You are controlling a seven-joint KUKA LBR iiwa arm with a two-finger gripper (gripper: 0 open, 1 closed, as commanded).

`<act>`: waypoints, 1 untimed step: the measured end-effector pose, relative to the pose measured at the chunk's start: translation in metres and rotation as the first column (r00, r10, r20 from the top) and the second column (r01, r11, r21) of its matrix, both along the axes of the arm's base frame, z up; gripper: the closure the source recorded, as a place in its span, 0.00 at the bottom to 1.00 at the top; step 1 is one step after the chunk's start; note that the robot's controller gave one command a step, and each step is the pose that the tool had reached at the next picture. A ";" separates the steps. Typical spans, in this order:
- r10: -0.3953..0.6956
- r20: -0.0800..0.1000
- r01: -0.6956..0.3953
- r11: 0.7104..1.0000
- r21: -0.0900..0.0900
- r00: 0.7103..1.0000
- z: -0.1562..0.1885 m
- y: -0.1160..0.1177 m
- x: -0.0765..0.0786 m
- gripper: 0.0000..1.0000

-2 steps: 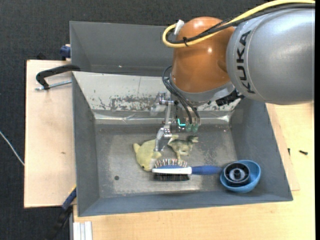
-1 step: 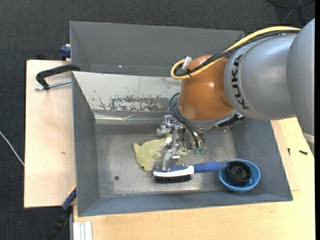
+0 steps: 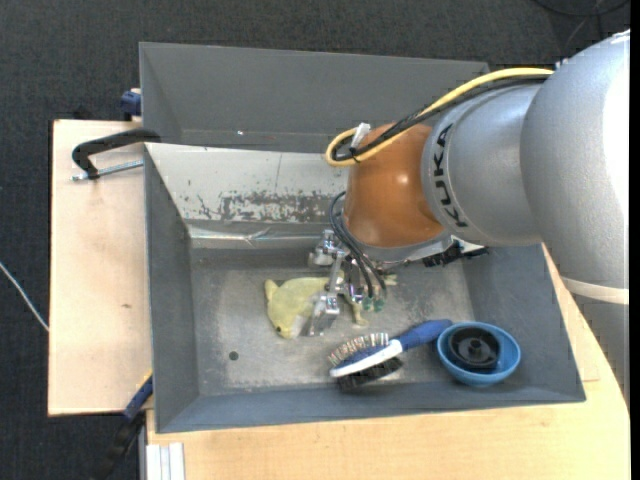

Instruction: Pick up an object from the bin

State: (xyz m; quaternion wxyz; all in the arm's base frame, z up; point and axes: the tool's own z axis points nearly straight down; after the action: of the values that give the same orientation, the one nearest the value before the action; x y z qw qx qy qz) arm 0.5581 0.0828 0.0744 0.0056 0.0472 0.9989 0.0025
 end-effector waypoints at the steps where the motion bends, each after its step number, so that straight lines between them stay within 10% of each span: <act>1: 0.000 0.001 0.000 1.000 0.001 1.000 0.002 0.000 0.001 1.00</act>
Offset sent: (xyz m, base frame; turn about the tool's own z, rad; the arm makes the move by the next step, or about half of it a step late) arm 0.0000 0.0000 0.0000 0.0000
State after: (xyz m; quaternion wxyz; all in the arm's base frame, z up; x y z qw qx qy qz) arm 0.5589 0.0829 0.0764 0.0059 0.0472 0.9989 0.0028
